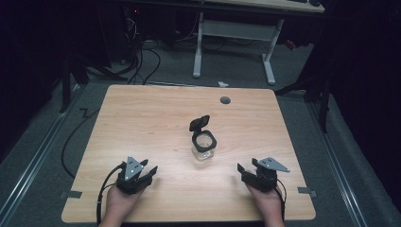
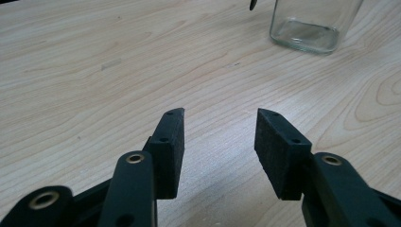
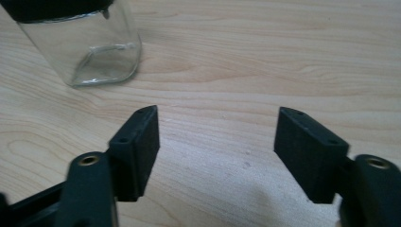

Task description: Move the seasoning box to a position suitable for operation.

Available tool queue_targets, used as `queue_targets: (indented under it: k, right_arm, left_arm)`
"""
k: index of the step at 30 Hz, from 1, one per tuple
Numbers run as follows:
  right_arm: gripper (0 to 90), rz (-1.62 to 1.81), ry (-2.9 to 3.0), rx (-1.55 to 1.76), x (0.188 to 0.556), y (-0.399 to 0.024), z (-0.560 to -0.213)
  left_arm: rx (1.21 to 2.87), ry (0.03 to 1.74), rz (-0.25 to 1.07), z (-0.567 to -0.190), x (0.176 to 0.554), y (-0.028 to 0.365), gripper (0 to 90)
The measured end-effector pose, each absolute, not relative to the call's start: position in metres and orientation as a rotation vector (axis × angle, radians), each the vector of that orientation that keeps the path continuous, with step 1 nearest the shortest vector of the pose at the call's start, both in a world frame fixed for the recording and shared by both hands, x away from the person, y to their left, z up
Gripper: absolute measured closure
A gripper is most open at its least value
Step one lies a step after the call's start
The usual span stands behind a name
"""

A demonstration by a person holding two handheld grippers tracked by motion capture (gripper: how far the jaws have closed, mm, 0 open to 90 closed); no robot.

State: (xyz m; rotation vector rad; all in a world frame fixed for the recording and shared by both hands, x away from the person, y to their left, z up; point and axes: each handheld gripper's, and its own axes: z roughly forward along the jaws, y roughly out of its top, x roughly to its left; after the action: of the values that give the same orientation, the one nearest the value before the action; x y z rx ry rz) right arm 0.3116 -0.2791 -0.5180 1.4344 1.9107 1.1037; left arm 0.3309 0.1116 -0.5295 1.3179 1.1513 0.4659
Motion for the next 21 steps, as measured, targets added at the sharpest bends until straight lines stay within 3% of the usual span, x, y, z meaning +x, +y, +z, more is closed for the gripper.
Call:
queue_targets:
  k: [21]
  right_arm:
    - [45.3,1.113,1.916,1.389,0.302,-0.274,-0.522]
  left_arm:
    - [1.309,1.171,0.436,-0.534,0.342,0.109,53.0]
